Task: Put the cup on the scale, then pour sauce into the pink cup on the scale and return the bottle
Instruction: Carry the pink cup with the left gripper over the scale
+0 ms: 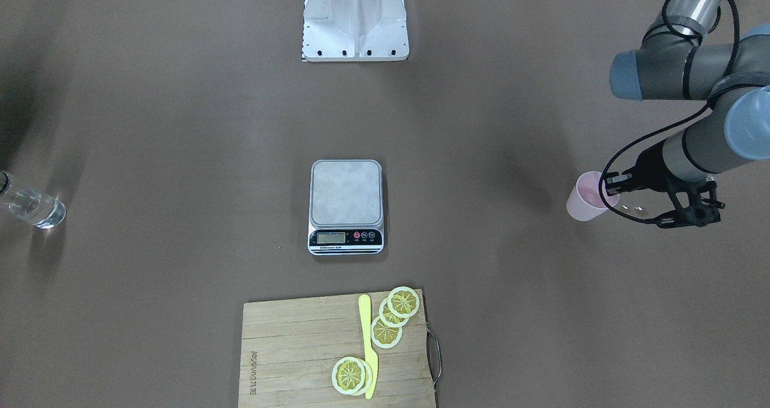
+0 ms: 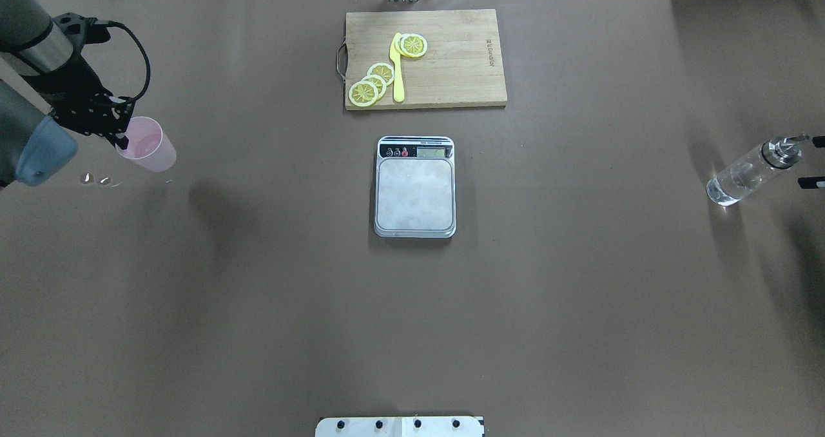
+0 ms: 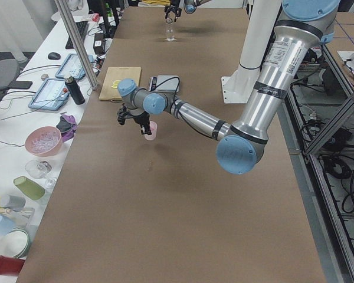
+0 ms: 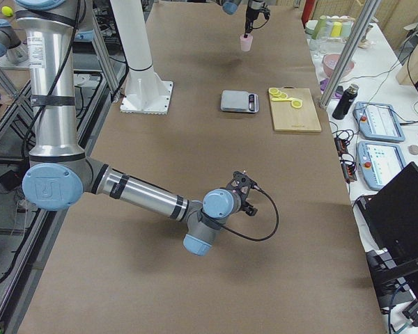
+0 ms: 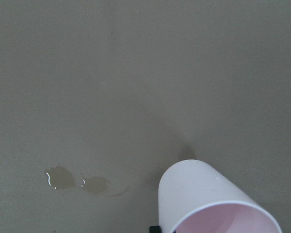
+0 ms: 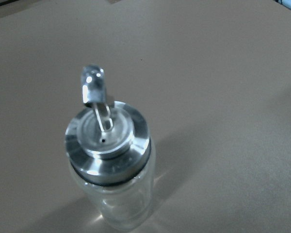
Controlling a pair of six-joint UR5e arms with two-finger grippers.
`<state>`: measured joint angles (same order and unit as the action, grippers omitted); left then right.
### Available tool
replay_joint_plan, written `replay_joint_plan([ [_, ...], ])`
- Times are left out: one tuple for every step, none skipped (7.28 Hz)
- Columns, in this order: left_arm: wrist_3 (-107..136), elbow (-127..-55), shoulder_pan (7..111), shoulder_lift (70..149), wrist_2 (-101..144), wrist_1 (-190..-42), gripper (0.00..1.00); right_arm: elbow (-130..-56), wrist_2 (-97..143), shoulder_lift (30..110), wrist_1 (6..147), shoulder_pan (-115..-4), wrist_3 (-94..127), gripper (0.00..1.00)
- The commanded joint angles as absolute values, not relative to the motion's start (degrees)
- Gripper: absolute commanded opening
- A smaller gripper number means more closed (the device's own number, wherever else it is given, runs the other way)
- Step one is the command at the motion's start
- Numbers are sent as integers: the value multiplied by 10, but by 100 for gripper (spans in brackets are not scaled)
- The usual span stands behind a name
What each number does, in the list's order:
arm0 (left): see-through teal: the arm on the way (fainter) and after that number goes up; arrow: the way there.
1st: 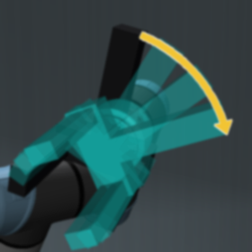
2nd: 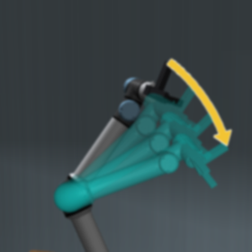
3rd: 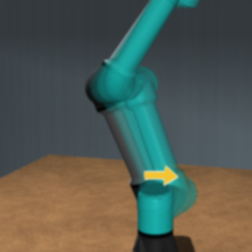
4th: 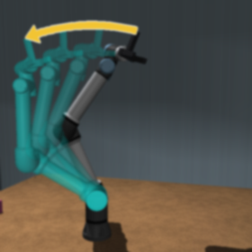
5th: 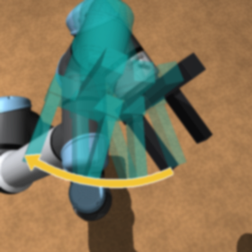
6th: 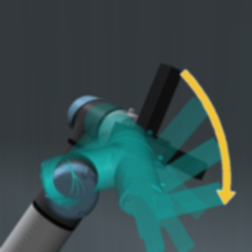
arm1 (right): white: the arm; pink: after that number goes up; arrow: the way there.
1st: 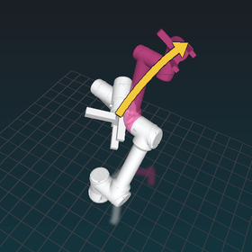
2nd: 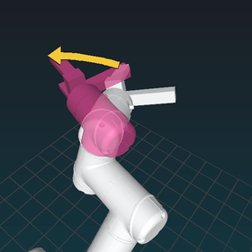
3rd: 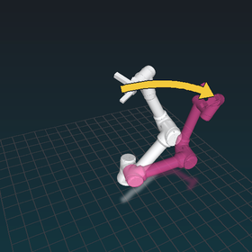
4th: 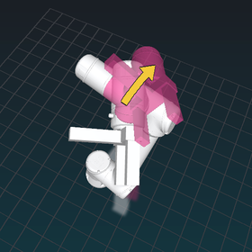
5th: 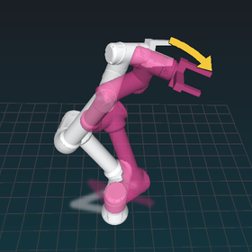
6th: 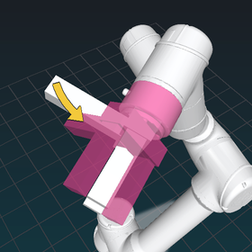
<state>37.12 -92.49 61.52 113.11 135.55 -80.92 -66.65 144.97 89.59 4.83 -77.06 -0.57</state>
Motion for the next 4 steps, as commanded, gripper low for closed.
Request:
replay_joint_plan([
  [373, -940, 613, 1160, 1361, -759, 0, -667, 1444, 893, 33, -755, -6, 100],
  [394, -937, 613, 1172, 1379, -752, 0, -667, 1443, 891, 32, -751, -5, 100],
  [423, -937, 607, 1186, 1381, -752, 0, -667, 1443, 891, 32, -747, -5, 100],
  [446, -934, 597, 1204, 1381, -752, 0, -667, 1442, 889, 32, -742, -4, 100],
])
